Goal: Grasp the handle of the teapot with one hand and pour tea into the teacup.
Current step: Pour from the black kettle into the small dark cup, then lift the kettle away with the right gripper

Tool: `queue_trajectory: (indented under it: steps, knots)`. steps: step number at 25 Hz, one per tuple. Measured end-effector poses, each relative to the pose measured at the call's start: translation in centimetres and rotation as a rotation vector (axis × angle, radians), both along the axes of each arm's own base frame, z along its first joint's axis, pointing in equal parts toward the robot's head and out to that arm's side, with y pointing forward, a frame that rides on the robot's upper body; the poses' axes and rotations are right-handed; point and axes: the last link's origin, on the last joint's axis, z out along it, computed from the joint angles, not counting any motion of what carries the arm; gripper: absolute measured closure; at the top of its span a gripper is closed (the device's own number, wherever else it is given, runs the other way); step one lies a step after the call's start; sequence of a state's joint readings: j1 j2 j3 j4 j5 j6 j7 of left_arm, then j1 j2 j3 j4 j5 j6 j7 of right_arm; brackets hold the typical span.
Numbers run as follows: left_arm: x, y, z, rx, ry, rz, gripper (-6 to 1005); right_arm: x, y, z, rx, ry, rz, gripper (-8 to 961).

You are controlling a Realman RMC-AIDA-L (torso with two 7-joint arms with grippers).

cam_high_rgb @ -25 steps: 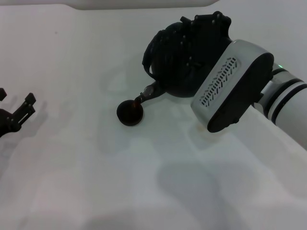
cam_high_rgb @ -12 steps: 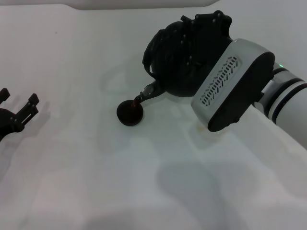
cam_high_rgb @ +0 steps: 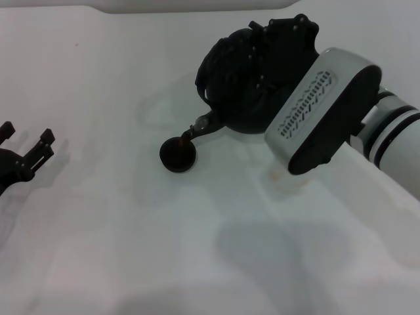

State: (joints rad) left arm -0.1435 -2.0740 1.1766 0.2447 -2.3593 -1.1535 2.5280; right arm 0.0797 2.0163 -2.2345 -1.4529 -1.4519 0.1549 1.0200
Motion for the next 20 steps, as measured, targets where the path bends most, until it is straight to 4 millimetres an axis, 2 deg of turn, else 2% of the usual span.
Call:
queue_trajectory:
  steps: [5, 12, 20]
  knots:
    - [0.0, 0.0, 0.0, 0.000, 0.001, -0.001, 164, 0.5, 0.1, 0.6, -0.068, 0.101, -0.041, 840]
    - [0.0, 0.1, 0.1, 0.001, 0.002, -0.002, 164, 2.2, 0.4, 2.7, -0.141, 0.294, -0.111, 839]
    - [0.2, 0.4, 0.0, 0.000, 0.003, -0.010, 164, 4.6, 0.8, 5.0, -0.117, 0.337, -0.148, 839]
